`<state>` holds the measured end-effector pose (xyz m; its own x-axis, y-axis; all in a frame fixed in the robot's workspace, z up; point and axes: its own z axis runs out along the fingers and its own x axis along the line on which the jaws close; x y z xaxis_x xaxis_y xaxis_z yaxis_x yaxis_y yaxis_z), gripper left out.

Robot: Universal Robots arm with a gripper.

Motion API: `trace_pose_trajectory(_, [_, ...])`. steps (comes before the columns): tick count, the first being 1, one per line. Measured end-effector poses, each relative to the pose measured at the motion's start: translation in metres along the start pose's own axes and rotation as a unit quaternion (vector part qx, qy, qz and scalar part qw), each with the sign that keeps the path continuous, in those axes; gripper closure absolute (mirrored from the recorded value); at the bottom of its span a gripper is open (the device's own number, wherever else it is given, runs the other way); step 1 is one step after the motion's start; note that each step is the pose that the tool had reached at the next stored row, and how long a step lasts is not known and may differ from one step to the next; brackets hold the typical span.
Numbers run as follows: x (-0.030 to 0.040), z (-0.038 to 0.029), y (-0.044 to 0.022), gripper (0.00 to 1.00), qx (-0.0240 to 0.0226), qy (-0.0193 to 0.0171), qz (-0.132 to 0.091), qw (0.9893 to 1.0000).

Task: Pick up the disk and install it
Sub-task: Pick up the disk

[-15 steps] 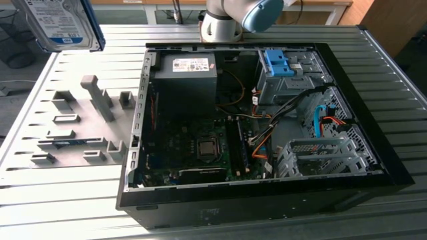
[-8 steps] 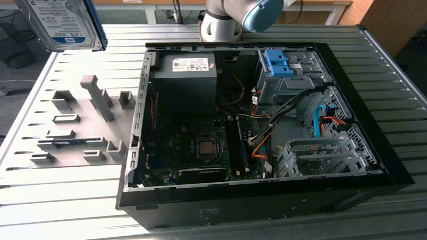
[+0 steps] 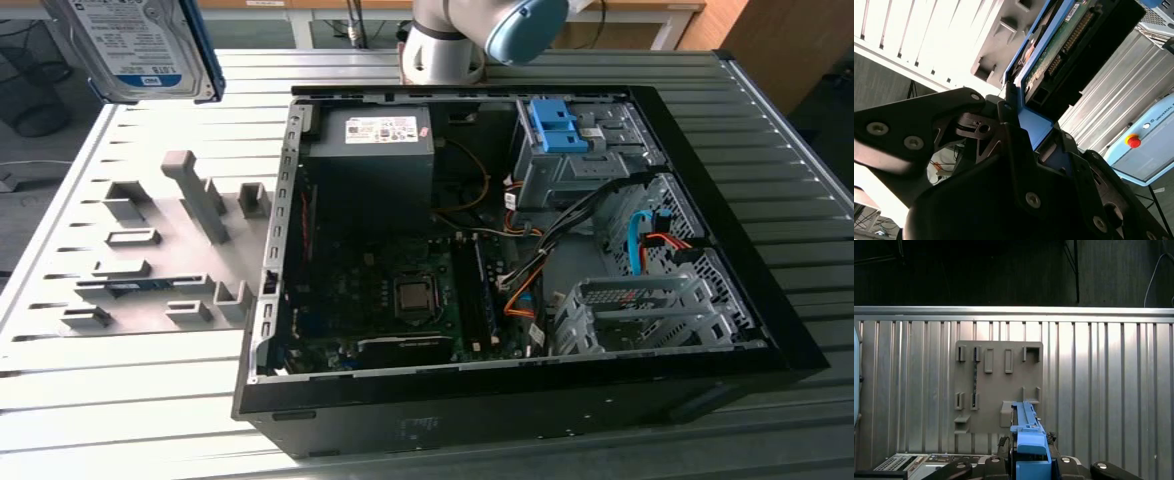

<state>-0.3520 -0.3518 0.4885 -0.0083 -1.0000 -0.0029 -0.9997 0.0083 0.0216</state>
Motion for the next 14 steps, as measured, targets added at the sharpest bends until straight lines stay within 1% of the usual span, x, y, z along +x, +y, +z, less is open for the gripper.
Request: trace_pose_trajectory(14, [-0.0001, -0.0003, -0.0143, 0.63, 0.0, 0.0, 0.0, 1.0])
